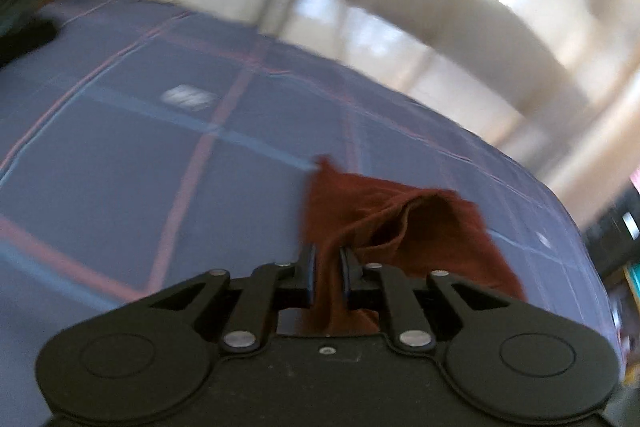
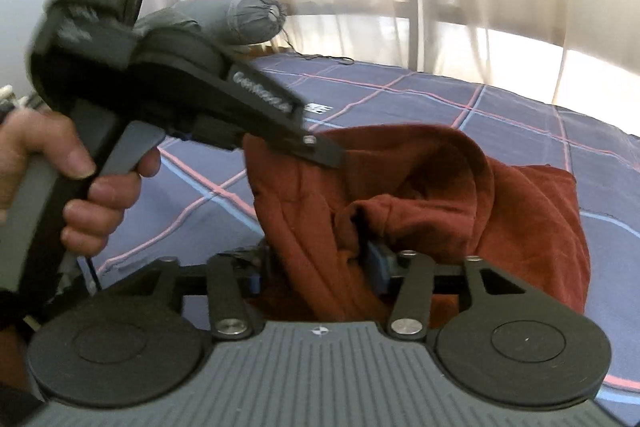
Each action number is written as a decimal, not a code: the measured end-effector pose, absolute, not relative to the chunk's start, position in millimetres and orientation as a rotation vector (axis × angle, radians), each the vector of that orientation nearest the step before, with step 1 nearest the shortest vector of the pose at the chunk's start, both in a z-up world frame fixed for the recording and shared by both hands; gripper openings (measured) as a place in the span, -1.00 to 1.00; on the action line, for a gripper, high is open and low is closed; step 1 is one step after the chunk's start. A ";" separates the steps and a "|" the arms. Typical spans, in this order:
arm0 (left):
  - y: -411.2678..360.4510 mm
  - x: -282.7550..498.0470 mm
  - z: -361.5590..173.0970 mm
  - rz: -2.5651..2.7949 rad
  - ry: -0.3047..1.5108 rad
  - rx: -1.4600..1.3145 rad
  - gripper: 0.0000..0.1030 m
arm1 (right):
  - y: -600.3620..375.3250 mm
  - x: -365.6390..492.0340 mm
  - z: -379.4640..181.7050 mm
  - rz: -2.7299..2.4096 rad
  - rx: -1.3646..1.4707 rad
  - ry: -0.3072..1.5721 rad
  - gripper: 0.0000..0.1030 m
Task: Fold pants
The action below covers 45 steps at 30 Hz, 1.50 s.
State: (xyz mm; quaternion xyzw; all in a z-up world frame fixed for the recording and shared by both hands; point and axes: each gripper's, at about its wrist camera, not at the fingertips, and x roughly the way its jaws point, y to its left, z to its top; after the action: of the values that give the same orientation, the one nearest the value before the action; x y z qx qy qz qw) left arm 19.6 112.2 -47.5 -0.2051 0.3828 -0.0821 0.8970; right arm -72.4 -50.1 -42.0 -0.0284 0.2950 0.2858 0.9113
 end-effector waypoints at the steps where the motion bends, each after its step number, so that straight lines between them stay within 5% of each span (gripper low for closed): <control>1: 120.5 16.7 -52.8 -0.133 0.808 -0.446 1.00 | -52.5 -74.8 -40.0 0.603 -0.046 0.609 0.88; 12: 103.7 -1.5 -5.8 -0.290 0.720 -0.405 1.00 | -107.9 -83.0 -23.3 0.524 0.178 0.600 0.97; 23: 94.9 1.9 -47.6 -0.270 0.874 -0.371 1.00 | -149.5 -82.2 -42.8 0.306 0.262 0.613 0.97; 36: 113.1 -8.8 -30.0 -0.245 0.800 -0.347 1.00 | -167.7 -76.9 -52.2 0.255 0.303 0.642 0.97; 45: 85.3 58.6 -31.1 -0.230 0.796 -0.298 1.00 | -186.1 10.4 -55.9 0.224 0.370 0.644 0.96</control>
State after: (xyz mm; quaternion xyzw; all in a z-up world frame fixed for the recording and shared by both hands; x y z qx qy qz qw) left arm 58.6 85.3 -31.1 -0.1440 0.3853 -0.1113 0.9047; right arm 10.4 -186.1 -55.9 0.1802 0.3139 0.1094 0.9258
